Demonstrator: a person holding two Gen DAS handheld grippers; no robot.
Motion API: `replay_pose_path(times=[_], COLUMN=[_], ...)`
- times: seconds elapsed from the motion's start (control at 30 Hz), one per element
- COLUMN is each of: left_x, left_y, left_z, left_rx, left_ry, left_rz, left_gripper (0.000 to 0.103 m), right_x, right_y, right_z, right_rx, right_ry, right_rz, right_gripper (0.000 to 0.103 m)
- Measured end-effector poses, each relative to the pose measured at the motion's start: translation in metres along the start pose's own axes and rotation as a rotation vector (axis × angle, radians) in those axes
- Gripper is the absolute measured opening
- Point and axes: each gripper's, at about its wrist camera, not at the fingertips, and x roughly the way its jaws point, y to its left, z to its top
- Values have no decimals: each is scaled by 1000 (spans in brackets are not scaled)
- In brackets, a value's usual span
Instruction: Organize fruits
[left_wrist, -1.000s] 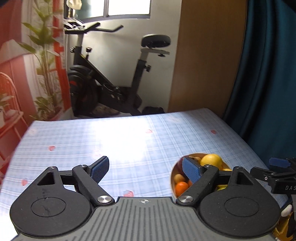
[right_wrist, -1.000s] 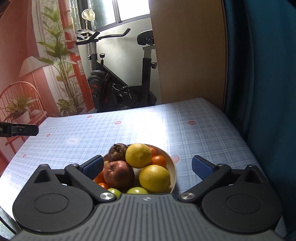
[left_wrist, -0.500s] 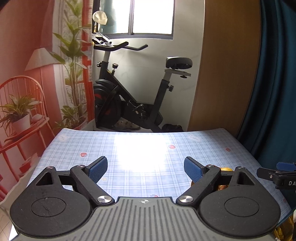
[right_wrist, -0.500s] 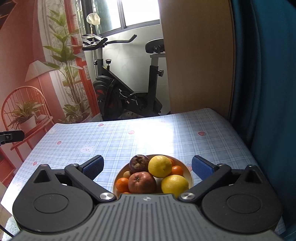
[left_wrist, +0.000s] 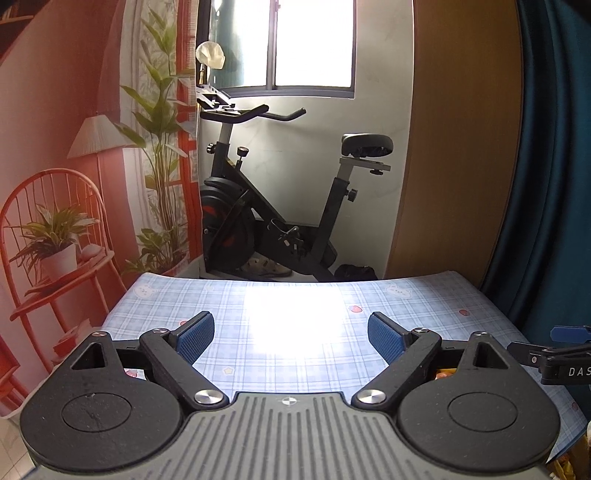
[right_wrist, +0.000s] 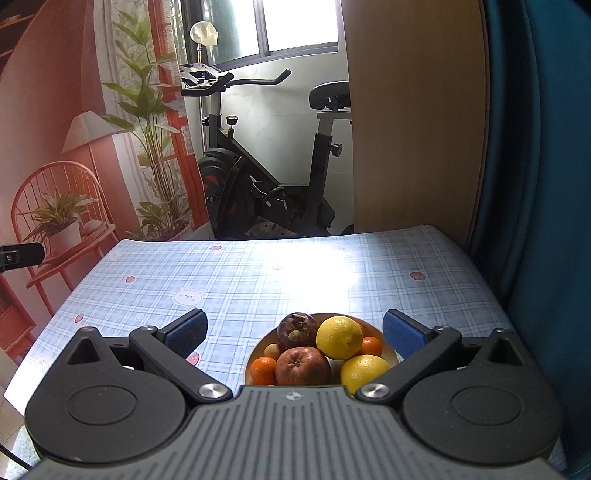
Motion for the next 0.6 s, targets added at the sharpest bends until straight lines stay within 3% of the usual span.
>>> replay_pose_path(times=[0.6], left_x=[3], left_y=[3], left_z=[2], left_rx=[-22], left_ry=[18], left_rz=[0], left_gripper=[92], right_x=[-3], right_y=[1], right_z=[0], right_rx=[-21], right_ry=[-14], right_rz=[1], right_gripper=[103])
